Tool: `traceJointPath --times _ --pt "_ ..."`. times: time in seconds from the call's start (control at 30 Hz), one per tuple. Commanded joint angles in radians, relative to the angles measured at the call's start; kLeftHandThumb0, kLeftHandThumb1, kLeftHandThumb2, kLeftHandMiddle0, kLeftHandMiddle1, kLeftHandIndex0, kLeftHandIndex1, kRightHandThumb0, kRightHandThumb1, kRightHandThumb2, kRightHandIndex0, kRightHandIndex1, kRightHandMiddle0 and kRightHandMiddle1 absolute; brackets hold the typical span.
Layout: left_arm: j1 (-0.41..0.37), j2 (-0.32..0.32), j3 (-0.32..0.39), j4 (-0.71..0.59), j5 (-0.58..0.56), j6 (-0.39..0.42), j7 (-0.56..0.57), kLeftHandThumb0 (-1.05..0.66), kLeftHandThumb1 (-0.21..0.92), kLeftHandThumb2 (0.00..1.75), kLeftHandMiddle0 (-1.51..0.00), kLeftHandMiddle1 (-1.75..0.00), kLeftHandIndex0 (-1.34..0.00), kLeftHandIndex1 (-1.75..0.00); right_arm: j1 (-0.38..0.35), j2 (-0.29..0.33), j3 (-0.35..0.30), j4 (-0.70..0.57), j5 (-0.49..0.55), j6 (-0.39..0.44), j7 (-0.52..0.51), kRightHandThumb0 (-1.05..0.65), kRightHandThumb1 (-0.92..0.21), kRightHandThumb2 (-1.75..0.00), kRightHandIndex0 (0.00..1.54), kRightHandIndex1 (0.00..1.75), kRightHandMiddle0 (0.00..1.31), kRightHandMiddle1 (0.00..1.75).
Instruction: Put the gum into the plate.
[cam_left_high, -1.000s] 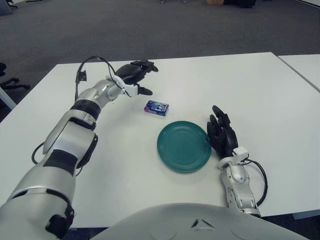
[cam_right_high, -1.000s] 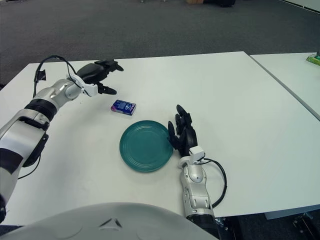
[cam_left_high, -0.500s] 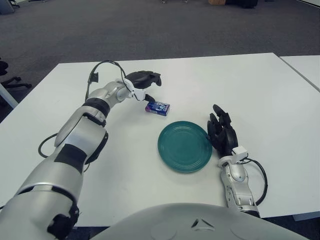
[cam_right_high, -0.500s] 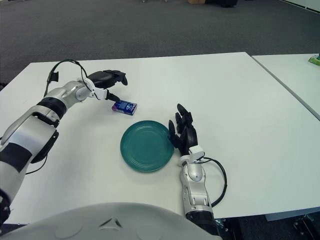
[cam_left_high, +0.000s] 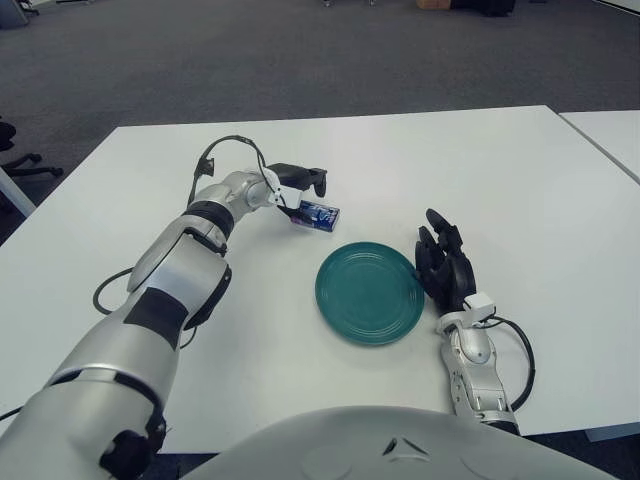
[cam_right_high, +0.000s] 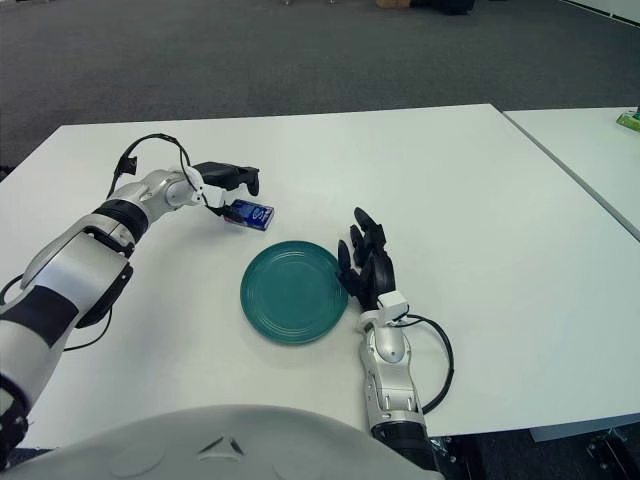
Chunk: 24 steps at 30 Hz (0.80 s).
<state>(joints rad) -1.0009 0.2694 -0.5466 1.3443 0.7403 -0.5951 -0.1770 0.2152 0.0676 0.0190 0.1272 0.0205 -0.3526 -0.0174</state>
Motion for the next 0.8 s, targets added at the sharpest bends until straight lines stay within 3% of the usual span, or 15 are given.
traceJointPath --times 0.0,0.3,0.77 --pt "-0.009 -0.01 0.003 0.014 -0.012 0.031 -0.028 -0.69 0.58 0.54 -0.19 0.0 -0.08 -1.38 0.025 -0.01 -0.02 0.063 -0.002 0.026 -0.007 -0.79 -0.92 -0.71 0.22 0.01 0.0 0.47" --pt "0.018 -0.054 -0.028 0.031 0.015 0.108 0.002 -0.64 0.49 0.67 -0.19 0.0 -0.1 -1.3 0.026 -0.01 -0.03 0.078 0.008 0.021 -0.008 -0.8 -0.92 -0.71 0.22 0.01 0.0 0.49" --pt "0.045 -0.07 -0.048 0.041 0.021 0.177 0.029 -0.66 0.47 0.69 -0.12 0.0 -0.12 -1.29 0.041 -0.018 -0.051 0.071 0.01 0.011 -0.008 -0.81 -0.92 -0.73 0.22 0.0 0.0 0.46"
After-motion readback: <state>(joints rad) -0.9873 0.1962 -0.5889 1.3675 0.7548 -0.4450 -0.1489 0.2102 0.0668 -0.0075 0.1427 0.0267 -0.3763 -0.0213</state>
